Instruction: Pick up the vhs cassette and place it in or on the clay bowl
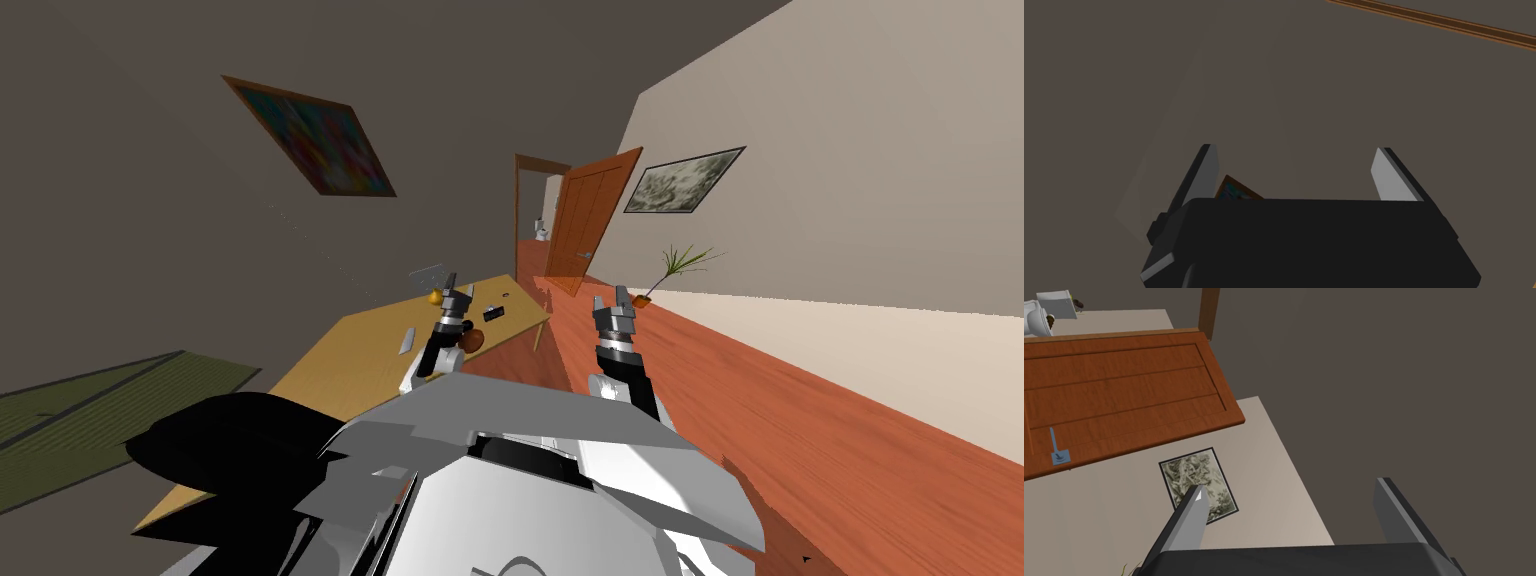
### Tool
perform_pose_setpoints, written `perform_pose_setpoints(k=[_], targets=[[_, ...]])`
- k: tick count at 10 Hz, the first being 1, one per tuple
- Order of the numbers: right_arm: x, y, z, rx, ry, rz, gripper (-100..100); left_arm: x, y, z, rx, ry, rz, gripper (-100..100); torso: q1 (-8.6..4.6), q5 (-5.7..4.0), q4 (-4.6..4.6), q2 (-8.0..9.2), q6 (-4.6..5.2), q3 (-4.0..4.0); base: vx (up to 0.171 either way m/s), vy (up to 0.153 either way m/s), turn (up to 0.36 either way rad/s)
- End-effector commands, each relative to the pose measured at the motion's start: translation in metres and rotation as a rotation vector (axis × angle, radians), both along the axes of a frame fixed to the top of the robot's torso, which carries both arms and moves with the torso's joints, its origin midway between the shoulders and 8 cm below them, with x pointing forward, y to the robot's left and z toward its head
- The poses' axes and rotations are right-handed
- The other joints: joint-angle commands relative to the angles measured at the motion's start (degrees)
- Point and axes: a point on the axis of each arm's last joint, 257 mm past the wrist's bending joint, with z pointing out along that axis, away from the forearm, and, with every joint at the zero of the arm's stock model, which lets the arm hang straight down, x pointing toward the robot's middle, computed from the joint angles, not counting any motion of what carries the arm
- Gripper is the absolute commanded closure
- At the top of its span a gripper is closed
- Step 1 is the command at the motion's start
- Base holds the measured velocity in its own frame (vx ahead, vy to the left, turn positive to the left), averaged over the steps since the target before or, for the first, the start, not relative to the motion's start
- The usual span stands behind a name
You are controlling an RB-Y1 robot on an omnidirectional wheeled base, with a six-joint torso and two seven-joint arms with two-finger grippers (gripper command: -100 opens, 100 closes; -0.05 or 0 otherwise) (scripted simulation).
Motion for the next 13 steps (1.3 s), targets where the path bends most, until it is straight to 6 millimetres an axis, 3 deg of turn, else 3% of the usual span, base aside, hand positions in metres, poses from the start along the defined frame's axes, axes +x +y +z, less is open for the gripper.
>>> perform_pose_setpoints(k=[1, 6, 13], targets=[[0.0, 0.0, 0.0, 0.0, 0.0, 0.0, 0, 0.017, 0.003, -0.018, -0.013, 0.064, -0.018, -100, 0.0, 0.0, 0.0, 0.0, 0.0, 0.0, -0.005, -0.005, -0.104], [0.0, 0.0, 0.0, 0.0, 0.0, 0.0, 0, 0.061, 0.018, -0.074, -0.056, 0.252, -0.049, -100, -0.01, 0.0, -0.01, -0.01, 0.0, -0.01, -0.004, -0.005, -0.115], [0.0, 0.0, 0.0, 0.0, 0.0, 0.0, 0, 0.103, 0.051, -0.155, -0.116, 0.503, -0.039, -100, 0.0, 0.0, -0.01, -0.03, 0.02, -0.02, 0.0, -0.002, -0.107]])
